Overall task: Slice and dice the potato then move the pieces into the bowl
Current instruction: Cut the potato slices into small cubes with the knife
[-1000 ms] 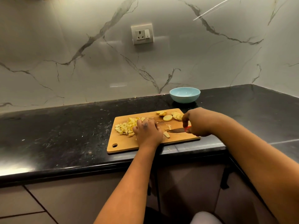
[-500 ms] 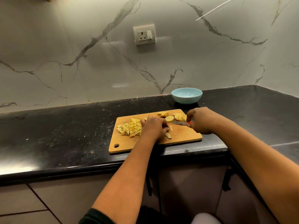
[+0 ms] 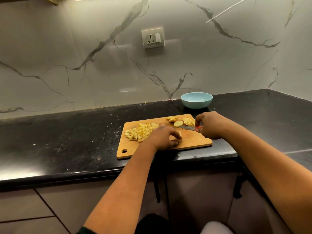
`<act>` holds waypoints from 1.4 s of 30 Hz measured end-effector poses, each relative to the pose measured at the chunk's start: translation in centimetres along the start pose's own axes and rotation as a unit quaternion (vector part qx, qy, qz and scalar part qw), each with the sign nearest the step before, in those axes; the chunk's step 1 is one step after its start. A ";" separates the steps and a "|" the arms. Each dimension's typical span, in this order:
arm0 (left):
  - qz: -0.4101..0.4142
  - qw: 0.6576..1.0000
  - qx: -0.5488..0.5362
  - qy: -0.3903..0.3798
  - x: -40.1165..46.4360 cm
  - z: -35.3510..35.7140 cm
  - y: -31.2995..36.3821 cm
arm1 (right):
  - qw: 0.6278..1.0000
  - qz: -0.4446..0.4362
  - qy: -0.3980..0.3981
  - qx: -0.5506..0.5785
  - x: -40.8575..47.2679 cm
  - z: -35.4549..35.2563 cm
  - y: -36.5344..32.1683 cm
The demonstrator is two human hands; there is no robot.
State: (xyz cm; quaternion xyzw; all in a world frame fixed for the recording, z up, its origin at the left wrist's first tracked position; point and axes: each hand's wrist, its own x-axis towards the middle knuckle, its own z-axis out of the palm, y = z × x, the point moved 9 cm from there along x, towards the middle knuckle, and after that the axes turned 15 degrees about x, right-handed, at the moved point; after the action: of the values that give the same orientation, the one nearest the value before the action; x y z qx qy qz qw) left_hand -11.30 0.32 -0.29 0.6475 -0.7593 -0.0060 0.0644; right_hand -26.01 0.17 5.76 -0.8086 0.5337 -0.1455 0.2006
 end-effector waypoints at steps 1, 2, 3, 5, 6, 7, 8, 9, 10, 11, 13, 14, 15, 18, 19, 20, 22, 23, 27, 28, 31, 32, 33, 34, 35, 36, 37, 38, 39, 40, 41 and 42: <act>0.005 1.000 0.012 0.007 0.1 0.2 0.2 | 1.000 0.000 -0.001 0.000 -0.1 0.0 -0.1; 0.001 0.999 0.022 0.024 0.3 0.1 0.1 | 1.000 0.000 -0.002 0.001 -0.1 0.1 -0.2; -0.009 0.998 0.032 0.046 0.4 -0.2 0.0 | 1.000 0.000 -0.003 0.001 -0.2 0.1 -0.3; -0.047 0.993 0.048 0.094 0.5 -0.5 -0.8 | 1.000 0.000 -0.005 -0.001 -0.3 0.2 -0.5; -0.067 0.990 0.046 0.119 0.5 -0.6 -1.2 | 1.000 -0.001 -0.006 -0.001 -0.4 0.3 -0.6; -0.084 0.986 0.035 0.141 0.5 -0.6 -1.7 | 1.000 -0.003 -0.006 0.001 -0.5 0.3 -0.8; -0.097 0.982 0.021 0.158 0.4 -0.5 -2.0 | 1.000 -0.006 -0.005 0.002 -0.5 0.4 -1.0; -0.106 0.980 0.009 0.170 0.3 -0.4 -2.1 | 1.000 -0.009 -0.005 0.004 -0.6 0.4 -1.1; -0.113 0.978 0.002 0.178 0.2 -0.3 -2.2 | 1.000 -0.010 -0.005 0.004 -0.6 0.5 -1.2; -0.117 0.976 -0.002 0.184 0.2 -0.3 -2.2 | 1.000 -0.010 -0.007 0.003 -0.6 0.6 -1.3; -0.121 0.974 -0.008 0.193 0.2 -0.3 -2.3 | 1.000 -0.008 -0.014 -0.003 -0.6 0.8 -1.5; -0.120 0.974 -0.011 0.194 0.2 -0.3 -2.3 | 1.000 -0.006 -0.018 -0.007 -0.6 1.0 -1.6; -0.119 0.973 -0.014 0.195 0.2 -0.3 -2.3 | 1.000 -0.005 -0.021 -0.011 -0.7 1.1 -1.7; -0.120 0.972 -0.017 0.203 0.2 -0.2 -2.3 | 0.999 -0.001 -0.028 -0.025 -0.7 1.5 -1.9; -0.122 0.970 -0.019 0.208 0.1 -0.3 -2.3 | 0.999 0.002 -0.030 -0.026 -0.8 1.6 -2.0; -0.125 0.969 -0.021 0.212 0.1 -0.3 -2.4 | 0.999 0.004 -0.031 -0.025 -0.9 1.6 -2.1; -0.131 0.967 -0.026 0.215 0.1 -0.4 -2.5 | 0.999 0.003 -0.030 -0.031 -1.0 1.8 -2.4; -0.134 0.967 -0.026 0.213 0.2 -0.3 -2.6 | 0.999 0.002 -0.030 -0.035 -1.1 2.0 -2.6; -0.149 0.967 -0.031 0.206 0.4 -0.1 -2.9 | 0.995 0.002 -0.059 -0.083 -1.4 3.6 -3.1; -0.151 0.966 -0.033 0.207 0.4 0.0 -2.9 | 0.993 0.002 -0.068 -0.095 -1.5 3.8 -3.3; -0.167 0.960 -0.041 0.220 0.1 0.0 -3.2 | 0.988 0.009 -0.092 -0.128 -1.9 3.7 -3.9; -0.174 0.958 -0.043 0.224 -0.1 0.0 -3.4 | 0.985 0.016 -0.098 -0.139 -2.1 3.4 -3.9; -0.179 0.957 -0.044 0.226 -0.2 0.0 -3.5 | 0.984 0.023 -0.098 -0.145 -2.3 3.0 -3.9; -0.181 0.956 -0.045 0.226 -0.3 0.0 -3.6 | 0.985 0.026 -0.093 -0.142 -2.5 2.5 -3.8; -0.181 0.956 -0.046 0.225 -0.3 0.0 -3.6 | 0.987 0.025 -0.085 -0.134 -2.7 2.0 -3.7; -0.178 0.957 -0.046 0.223 -0.3 0.0 -3.5 | 0.989 0.023 -0.075 -0.125 -2.9 1.6 -3.6; -0.175 0.959 -0.045 0.221 -0.3 0.0 -3.4 | 0.991 0.019 -0.065 -0.116 -2.9 1.3 -3.5; -0.171 0.960 -0.043 0.218 -0.3 0.0 -3.4 | 0.993 0.014 -0.053 -0.106 -2.8 1.1 -3.4; -0.167 0.961 -0.042 0.216 -0.4 0.1 -3.3 | 0.995 0.010 -0.039 -0.094 -2.6 0.9 -3.4; -0.163 0.962 -0.042 0.214 -0.4 0.1 -3.3 | 0.997 0.008 -0.026 -0.079 -2.3 0.8 -3.5; -0.159 0.963 -0.042 0.214 -0.4 0.1 -3.3 | 0.998 0.006 -0.017 -0.066 -2.2 0.7 -3.6; -0.157 0.963 -0.042 0.214 -0.4 0.1 -3.2 | 0.998 0.005 -0.016 -0.056 -2.0 0.9 -3.7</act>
State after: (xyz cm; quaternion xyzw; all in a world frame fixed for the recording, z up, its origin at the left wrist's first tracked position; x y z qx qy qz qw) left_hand -8.07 0.20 -0.71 0.7416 -0.6157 0.0910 0.2504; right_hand -23.44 3.49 6.67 -0.8181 0.5416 -0.1015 0.1645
